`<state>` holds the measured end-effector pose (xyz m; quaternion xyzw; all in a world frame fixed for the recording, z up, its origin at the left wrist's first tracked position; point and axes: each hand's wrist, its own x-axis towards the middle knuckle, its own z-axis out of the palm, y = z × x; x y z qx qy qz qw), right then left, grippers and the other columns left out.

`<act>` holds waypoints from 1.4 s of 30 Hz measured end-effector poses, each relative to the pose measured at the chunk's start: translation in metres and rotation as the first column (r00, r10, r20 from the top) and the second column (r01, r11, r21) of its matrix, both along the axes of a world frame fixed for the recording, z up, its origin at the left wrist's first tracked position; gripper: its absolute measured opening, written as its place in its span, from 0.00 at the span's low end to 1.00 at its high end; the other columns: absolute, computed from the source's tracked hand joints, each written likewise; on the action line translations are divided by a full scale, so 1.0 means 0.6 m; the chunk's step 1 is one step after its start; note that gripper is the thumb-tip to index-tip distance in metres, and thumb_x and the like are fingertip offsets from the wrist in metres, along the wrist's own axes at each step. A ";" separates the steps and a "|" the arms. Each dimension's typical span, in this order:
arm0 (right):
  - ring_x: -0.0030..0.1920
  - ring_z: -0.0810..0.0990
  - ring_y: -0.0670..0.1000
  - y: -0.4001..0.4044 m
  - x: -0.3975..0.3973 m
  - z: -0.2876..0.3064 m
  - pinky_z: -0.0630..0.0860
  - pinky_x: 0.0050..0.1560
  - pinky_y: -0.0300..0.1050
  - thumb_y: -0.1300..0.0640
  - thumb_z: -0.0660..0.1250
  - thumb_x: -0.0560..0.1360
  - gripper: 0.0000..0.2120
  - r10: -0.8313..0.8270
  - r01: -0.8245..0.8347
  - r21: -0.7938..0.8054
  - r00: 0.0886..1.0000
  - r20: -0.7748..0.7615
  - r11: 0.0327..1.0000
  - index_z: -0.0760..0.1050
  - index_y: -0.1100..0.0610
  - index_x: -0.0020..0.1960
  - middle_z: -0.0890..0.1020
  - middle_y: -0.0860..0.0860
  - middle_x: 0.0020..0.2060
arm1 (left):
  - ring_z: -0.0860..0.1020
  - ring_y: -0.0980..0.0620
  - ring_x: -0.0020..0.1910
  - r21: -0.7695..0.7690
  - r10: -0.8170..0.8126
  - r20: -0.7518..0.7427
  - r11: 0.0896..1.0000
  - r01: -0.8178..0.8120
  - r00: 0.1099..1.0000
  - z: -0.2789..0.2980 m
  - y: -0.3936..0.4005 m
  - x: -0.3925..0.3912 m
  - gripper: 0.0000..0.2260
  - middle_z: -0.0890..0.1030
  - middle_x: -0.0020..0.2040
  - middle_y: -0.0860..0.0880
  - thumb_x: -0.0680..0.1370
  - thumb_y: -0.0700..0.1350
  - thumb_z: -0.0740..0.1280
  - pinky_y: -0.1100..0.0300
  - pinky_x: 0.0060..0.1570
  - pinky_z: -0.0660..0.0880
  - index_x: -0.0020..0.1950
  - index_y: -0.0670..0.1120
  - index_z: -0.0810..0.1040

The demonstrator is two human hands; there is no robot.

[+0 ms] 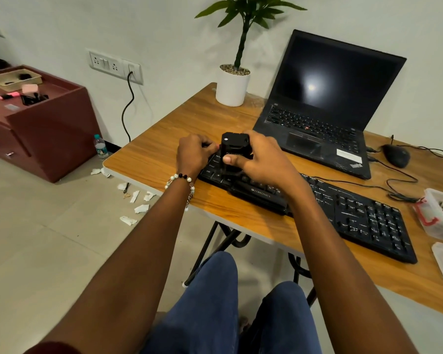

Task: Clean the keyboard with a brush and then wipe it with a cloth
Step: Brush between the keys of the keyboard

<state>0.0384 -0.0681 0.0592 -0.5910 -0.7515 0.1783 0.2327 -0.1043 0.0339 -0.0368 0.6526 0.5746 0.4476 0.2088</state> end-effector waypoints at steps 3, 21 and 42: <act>0.47 0.75 0.52 0.003 -0.001 -0.009 0.71 0.41 0.45 0.48 0.71 0.74 0.20 0.009 -0.008 -0.015 0.999 0.054 1.000 0.71 0.58 0.59 0.78 0.53 0.48 | 0.79 0.51 0.41 -0.013 -0.009 0.004 1.000 0.009 1.000 -0.001 0.001 -0.001 0.06 0.85 0.45 0.43 0.74 0.39 0.70 0.61 0.41 0.73 0.48 0.40 0.85; 0.47 0.77 0.51 0.009 -0.016 -0.011 0.73 0.40 0.42 0.46 0.72 0.73 0.21 0.060 -0.061 -0.051 0.998 -0.013 0.997 0.73 0.59 0.58 0.79 0.51 0.47 | 0.75 0.50 0.37 -0.005 0.019 -0.081 1.000 -0.020 0.997 0.011 -0.010 0.000 0.07 0.83 0.41 0.41 0.75 0.35 0.65 0.61 0.35 0.65 0.43 0.38 0.83; 0.42 0.81 0.47 0.016 -0.010 -0.042 0.74 0.37 0.39 0.48 0.74 0.72 0.17 -0.158 0.111 -0.138 0.902 -0.402 0.984 0.77 0.58 0.54 0.83 0.52 0.45 | 0.82 0.49 0.44 -0.021 -0.028 0.043 0.999 0.029 0.999 -0.007 0.008 0.001 0.04 0.85 0.44 0.44 0.74 0.40 0.71 0.52 0.47 0.79 0.46 0.41 0.85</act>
